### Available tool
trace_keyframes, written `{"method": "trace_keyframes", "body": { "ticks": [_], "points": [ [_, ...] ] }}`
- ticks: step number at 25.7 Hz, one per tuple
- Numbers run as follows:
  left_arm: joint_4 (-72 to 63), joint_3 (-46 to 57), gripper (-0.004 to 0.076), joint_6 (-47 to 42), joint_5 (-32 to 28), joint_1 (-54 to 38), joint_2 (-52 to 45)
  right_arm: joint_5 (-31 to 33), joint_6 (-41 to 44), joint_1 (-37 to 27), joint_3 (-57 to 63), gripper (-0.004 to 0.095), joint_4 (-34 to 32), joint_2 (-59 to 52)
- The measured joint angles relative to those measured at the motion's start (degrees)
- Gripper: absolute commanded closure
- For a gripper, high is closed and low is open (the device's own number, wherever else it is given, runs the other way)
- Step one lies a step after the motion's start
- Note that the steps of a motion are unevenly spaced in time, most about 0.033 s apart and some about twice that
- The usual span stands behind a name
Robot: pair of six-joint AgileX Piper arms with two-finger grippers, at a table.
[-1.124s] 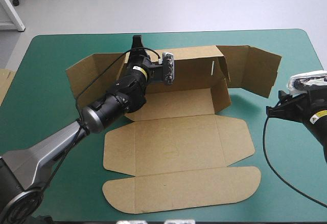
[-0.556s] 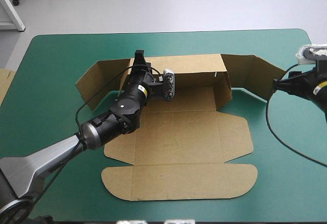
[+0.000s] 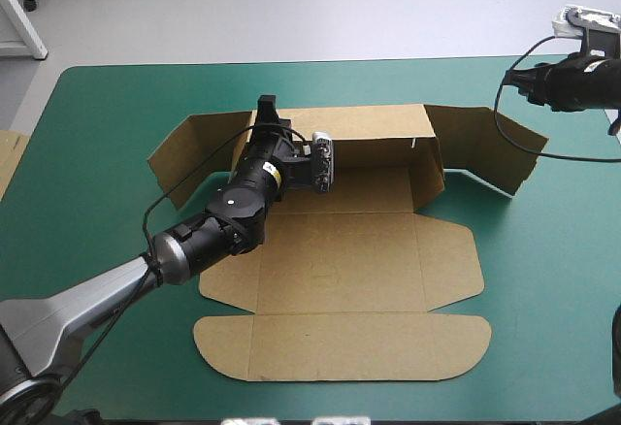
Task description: Fold the box
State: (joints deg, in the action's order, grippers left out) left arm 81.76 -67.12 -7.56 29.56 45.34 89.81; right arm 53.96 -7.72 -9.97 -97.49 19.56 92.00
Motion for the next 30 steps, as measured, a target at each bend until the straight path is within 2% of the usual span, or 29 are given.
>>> {"method": "trace_keyframes", "body": {
  "ticks": [5,14,21,25,30],
  "points": [
    [0.06,0.0,0.0734,-0.34,-1.43,0.0,0.0,3.27,-5.07,-1.38,-5.74,0.0547,8.2,7.97],
    [0.52,0.0,0.0734,-0.59,-1.62,0.0,0.0,6.9,-8.02,-1.38,-9.46,0.0756,11.04,16.13],
    [0.64,0.0,0.0734,-0.59,-1.36,0.0,0.05,15.24,-13.52,-1.38,-9.46,0.0761,16.63,18.94],
    [0.88,0.0,0.0734,-0.64,-0.9,0.0,0.82,15.97,-15.27,-1.33,-7.13,0.0762,17.98,17.63],
    [0.88,0.0,0.0734,-0.64,-0.71,0.0,1.15,15.97,-24.07,-0.87,5.02,0.0762,24.2,11.96]
  ]
}}
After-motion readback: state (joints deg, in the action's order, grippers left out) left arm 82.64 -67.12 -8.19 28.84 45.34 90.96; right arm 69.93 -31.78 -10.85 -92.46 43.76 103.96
